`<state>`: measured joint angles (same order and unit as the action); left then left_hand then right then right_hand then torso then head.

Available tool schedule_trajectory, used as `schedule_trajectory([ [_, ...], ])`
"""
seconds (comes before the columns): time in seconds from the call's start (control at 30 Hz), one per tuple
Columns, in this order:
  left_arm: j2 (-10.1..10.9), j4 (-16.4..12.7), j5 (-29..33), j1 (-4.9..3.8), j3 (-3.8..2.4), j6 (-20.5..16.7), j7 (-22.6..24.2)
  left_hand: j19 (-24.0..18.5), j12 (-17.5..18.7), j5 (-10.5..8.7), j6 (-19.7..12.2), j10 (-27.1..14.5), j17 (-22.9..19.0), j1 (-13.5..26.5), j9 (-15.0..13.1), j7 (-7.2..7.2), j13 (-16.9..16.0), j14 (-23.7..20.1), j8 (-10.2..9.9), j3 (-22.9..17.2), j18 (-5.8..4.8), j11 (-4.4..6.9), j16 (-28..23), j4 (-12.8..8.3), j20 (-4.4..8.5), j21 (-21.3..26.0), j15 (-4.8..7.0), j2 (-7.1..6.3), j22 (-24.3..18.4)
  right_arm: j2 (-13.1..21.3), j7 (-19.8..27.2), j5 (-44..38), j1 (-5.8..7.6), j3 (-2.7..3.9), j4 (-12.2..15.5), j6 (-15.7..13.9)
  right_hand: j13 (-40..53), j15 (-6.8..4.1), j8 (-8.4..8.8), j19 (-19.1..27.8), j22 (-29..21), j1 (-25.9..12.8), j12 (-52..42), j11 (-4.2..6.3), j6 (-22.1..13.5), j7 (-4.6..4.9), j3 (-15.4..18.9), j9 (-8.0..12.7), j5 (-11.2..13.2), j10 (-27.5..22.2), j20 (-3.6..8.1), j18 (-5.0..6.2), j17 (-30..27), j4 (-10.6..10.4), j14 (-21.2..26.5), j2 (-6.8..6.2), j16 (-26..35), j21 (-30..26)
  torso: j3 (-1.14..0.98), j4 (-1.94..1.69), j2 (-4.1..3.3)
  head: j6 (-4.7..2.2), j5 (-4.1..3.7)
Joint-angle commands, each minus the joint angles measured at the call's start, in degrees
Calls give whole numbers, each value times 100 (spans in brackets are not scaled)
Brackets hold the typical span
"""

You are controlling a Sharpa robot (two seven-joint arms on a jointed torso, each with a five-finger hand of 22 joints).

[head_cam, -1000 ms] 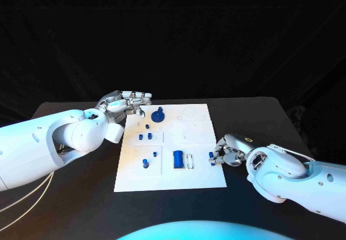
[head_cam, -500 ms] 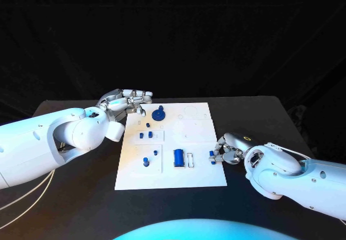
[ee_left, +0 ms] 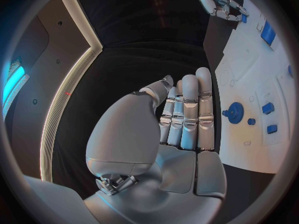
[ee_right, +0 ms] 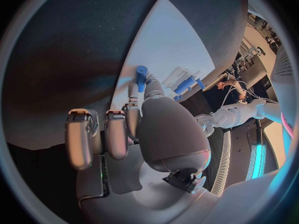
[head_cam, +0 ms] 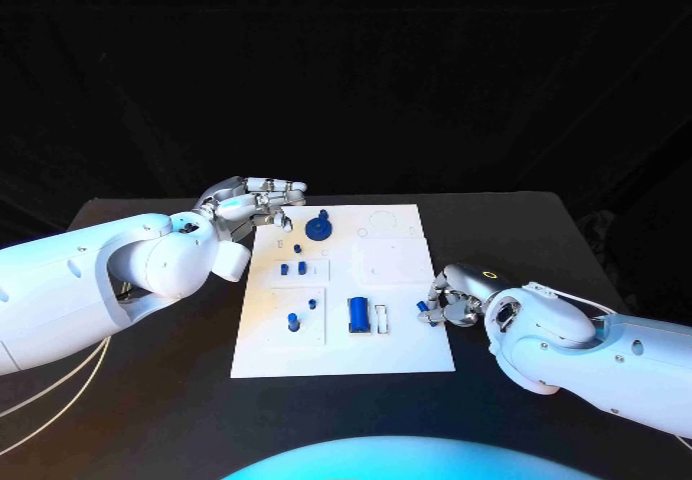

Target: Assemble the parts on the task board

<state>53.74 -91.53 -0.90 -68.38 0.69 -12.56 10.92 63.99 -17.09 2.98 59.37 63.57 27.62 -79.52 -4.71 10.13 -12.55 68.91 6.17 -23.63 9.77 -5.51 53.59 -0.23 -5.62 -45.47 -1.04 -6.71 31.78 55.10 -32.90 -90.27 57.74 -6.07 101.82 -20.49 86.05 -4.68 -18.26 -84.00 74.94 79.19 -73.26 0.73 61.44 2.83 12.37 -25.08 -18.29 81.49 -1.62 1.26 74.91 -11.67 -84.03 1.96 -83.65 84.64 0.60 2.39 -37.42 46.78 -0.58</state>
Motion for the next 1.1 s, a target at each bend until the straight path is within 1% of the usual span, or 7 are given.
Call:
schedule_trajectory([
  [0.03, -2, -18, -11, -2, -3, 109, 8, 29, -22, -3, -34, -36, -7, 51, 5, -5, 7, -46, 36, 36, 77, -2, -7, 9, -27, 19, 10, -2, -8, -16, -170, -256, -50, -39, -24, 511, -914, -14, 29, -392, 1360, 263, 54, 67, 34, -11, -80, 1, -46, 22, -11, -15, 459, 87, -385, 105, -37, 18, -4, -3, 1, 2, -5],
  [0.17, -1, -20, -11, -2, -3, 114, 6, 29, -23, -3, -36, -39, -8, 56, 6, -5, 8, -47, 37, 37, 77, -2, -7, 11, -27, 21, 9, -1, -9, -29, -216, -317, -53, -39, -5, 498, -909, -39, 52, -395, 1362, 546, 65, 94, 48, -41, -285, -8, -177, 11, 13, -16, 471, 217, -386, 151, -42, 27, -3, -7, 2, 14, -2],
  [0.3, 1, -21, -11, -2, -3, 116, 5, 29, -23, -3, -36, -39, -8, 56, 6, -5, 8, -47, 37, 37, 77, -2, -7, 11, -27, 21, 9, -1, -9, -30, -263, -269, -55, -39, 67, 251, -894, -52, 77, -409, 1372, 681, 59, 110, 63, -55, -513, -22, -352, 23, 32, -24, 495, 252, -391, 139, -55, 61, -6, -4, 0, 13, 7],
  [0.5, 1, -24, -11, -2, -3, 119, 0, 29, -24, -3, -38, -42, -9, 54, 7, -6, 9, -48, 37, 37, 77, -2, -7, 9, -28, 22, 9, -1, -10, 17, -265, 170, -14, -19, 280, -230, -847, -56, 87, -436, 1390, 670, 6, 119, 68, -57, -734, -49, -455, 63, 41, -38, 554, 203, -404, 91, -90, 127, -3, -5, 2, 2, 9],
  [0.77, -4, -25, -11, -2, -3, 115, -1, 29, -24, -3, -38, -42, -9, 54, 7, -6, 9, -48, 37, 37, 77, -2, -7, 9, -28, 22, 9, -1, -10, 9, -122, 817, 138, 1, 547, -633, -840, -58, 93, -443, 1395, 561, 7, 114, 73, -58, -959, -85, -499, 77, 42, -41, 567, 87, -406, 0, -98, 146, -4, -6, 1, 5, 23],
  [0.93, -6, -32, -11, -2, -3, 117, 0, 29, -24, -3, -38, -42, -9, 54, 7, -6, 9, -48, 37, 37, 77, -2, -7, 9, -28, 22, 9, -1, -10, -94, -61, 1267, 167, 5, 593, -479, -834, -56, 101, -435, 1390, 430, 9, 110, 78, -51, -1121, -112, -513, 85, 39, -38, 564, -29, -405, -94, -96, 129, -1, 0, -2, 6, 34],
  [1.1, -7, -38, -11, -2, -3, 121, 0, 29, -24, -3, -38, -42, -9, 54, 7, -6, 9, -48, 37, 37, 77, -2, -7, 9, -28, 22, 9, -1, -10, -253, -27, 1550, 174, 5, 512, -315, -831, -53, 106, -436, 1390, 375, 9, 108, 82, -52, -1209, -124, -538, 90, 38, -38, 573, -78, -406, -127, -100, 131, -5, 5, 0, -2, 27],
])
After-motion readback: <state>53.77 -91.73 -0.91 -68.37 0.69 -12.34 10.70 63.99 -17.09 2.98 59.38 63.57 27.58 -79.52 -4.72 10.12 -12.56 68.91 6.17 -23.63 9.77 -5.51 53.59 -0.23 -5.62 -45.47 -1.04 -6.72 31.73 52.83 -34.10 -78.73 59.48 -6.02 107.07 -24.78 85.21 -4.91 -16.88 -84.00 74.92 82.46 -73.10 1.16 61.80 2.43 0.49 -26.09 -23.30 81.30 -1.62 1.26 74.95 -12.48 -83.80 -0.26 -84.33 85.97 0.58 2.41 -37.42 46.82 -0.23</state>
